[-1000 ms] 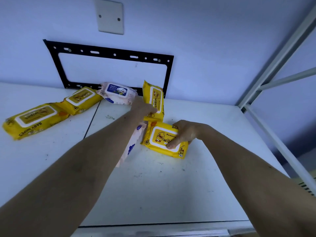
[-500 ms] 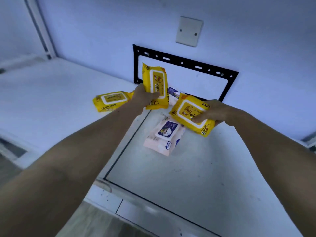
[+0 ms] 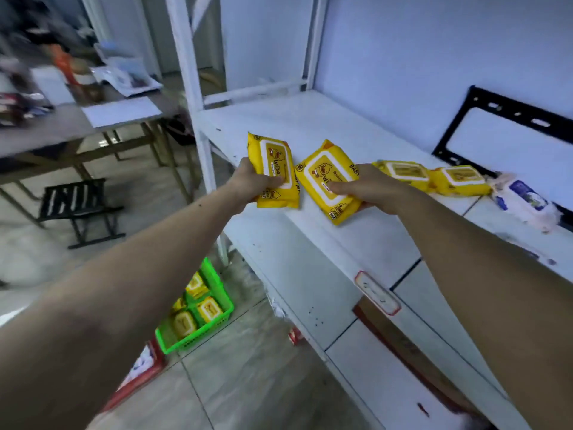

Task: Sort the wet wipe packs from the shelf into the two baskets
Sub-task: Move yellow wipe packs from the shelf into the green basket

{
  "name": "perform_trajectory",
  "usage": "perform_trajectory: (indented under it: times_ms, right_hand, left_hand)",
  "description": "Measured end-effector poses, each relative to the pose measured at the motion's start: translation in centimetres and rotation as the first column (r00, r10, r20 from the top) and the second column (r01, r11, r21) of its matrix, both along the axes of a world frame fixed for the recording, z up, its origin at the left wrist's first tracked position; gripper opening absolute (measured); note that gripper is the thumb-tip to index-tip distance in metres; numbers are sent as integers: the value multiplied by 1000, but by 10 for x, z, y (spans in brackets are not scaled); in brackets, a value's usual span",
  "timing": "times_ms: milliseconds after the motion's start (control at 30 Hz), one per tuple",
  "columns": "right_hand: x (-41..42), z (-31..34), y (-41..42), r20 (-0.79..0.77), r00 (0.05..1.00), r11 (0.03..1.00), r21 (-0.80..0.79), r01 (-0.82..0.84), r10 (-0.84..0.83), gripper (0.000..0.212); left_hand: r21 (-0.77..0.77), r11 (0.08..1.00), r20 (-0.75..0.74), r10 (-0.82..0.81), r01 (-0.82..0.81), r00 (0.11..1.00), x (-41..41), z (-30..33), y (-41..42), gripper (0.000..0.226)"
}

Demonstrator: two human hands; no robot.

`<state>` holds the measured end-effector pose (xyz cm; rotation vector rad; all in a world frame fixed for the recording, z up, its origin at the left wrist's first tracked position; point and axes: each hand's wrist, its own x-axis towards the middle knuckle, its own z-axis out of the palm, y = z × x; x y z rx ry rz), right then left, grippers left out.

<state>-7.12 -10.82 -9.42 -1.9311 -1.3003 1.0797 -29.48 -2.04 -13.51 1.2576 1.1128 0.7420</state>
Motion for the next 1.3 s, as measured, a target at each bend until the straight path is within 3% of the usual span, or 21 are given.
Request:
perform_trajectory:
  times_ms: [200, 333, 400, 533, 633, 700, 867, 1033, 1300]
  right_hand:
    - [-161, -54, 65, -63, 983, 983, -53, -176, 172, 42]
    - [-233, -110, 105, -91, 968, 961, -131, -244, 234, 42]
    - [-261, -141, 128, -85, 958, 941, -181, -286, 274, 37]
    - [-299, -209, 177, -20, 942, 900, -289, -327, 336, 36]
    - [-319, -266, 212, 34, 926, 871, -353, -342, 377, 36]
    - [-332, -309, 233, 57, 919, 858, -385, -340, 389, 36]
    - [-349, -433, 268, 74, 932, 850, -442, -287, 354, 35]
    - [-343, -583, 276, 90, 962, 834, -523, -175, 258, 38]
    - [-326, -797, 275, 159, 916, 744, -641, -188, 368, 42]
  left_hand:
    - [-43, 977, -49, 207, -209, 977, -158, -49, 21, 32]
    - [-146, 940, -100, 297, -309, 950, -226, -95, 35, 42]
    - [-175, 927, -134, 313, -333, 940, -250, -122, 45, 31]
    - [-237, 856, -207, 417, -459, 885, -282, -180, 67, 49]
    - [-295, 825, -204, 439, -483, 875, -296, -232, 85, 40]
    - [-341, 789, -234, 456, -512, 859, -304, -274, 97, 49]
    - [-378, 736, -381, 429, -562, 819, -311, -397, 121, 54]
    - [-416, 718, -540, 299, -558, 787, -308, -541, 128, 62]
    - [-465, 691, -666, 139, -554, 733, -293, -752, 127, 64]
